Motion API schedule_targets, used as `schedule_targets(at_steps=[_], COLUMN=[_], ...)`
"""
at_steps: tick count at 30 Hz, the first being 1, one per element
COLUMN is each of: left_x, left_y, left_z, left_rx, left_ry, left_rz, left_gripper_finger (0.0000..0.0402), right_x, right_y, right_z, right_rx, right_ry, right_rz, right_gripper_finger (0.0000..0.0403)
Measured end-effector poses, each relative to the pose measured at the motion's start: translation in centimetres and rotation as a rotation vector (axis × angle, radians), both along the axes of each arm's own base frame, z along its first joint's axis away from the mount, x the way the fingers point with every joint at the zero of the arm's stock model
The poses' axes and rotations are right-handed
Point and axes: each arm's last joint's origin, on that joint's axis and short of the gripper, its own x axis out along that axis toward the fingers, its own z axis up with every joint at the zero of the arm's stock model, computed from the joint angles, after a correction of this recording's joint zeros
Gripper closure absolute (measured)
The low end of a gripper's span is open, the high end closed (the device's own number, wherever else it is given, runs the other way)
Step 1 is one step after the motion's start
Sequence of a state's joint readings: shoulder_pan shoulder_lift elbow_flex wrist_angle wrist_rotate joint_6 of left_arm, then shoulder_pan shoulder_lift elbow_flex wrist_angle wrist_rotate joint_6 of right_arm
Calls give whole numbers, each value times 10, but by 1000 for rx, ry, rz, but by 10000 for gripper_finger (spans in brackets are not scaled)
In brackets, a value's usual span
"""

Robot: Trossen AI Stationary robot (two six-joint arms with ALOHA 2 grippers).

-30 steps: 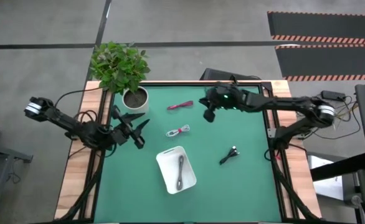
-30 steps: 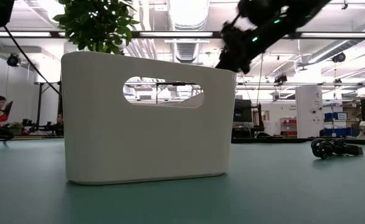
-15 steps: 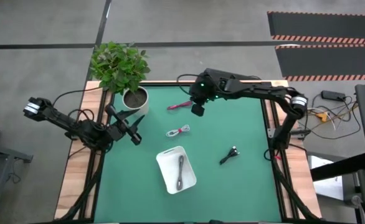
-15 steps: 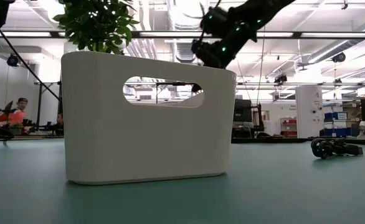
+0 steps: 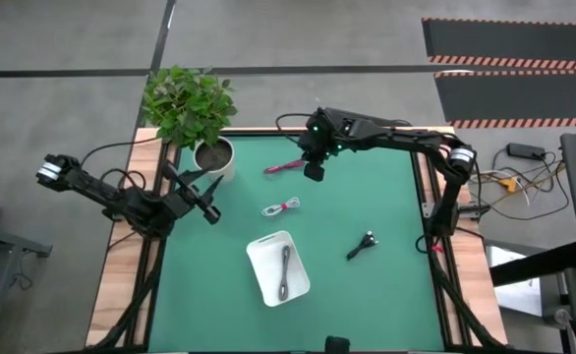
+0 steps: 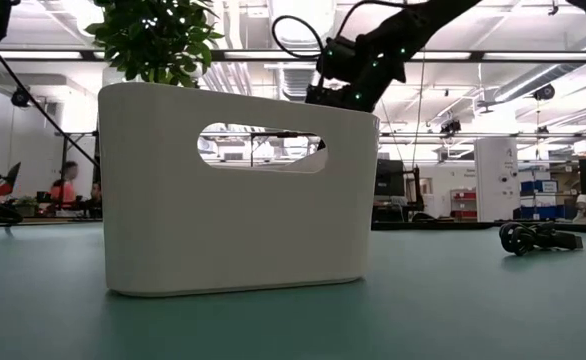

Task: Pick and place USB-C Cables
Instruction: Put the red charger cable into the white bin

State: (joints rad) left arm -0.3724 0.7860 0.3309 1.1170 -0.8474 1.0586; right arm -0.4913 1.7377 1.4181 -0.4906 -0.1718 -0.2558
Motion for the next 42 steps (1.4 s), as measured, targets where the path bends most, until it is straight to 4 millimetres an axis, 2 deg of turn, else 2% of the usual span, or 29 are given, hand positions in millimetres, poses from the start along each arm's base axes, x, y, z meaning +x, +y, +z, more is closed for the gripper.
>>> schedule_targets(at_steps=[5, 14, 20, 30, 35, 42], left_x=[0, 0, 0, 0, 1, 1], left_y=[0, 0, 0, 0, 0, 0], left_z=[0, 0, 1, 0, -1, 0], left_rx=[-2, 1, 3, 22, 24, 22], left_ry=[-2, 0, -1, 11, 17, 14], left_rz=[-1, 1, 1, 8, 7, 6], left_gripper_finger=[283, 283, 283, 283, 283, 283], right_x=[5, 20, 33, 40, 40, 40], right_y=[-6, -14, -20, -25, -28, -27], right_z=[-8, -42, -64, -96, -97, -103], right_rx=[33, 33, 1, 5, -55, -33], right_ry=[-40, -31, -74, -36, -16, -8], right_rz=[25, 61, 88, 54, 16, 10], right_gripper_finger=[351, 252, 214, 204, 204, 204])
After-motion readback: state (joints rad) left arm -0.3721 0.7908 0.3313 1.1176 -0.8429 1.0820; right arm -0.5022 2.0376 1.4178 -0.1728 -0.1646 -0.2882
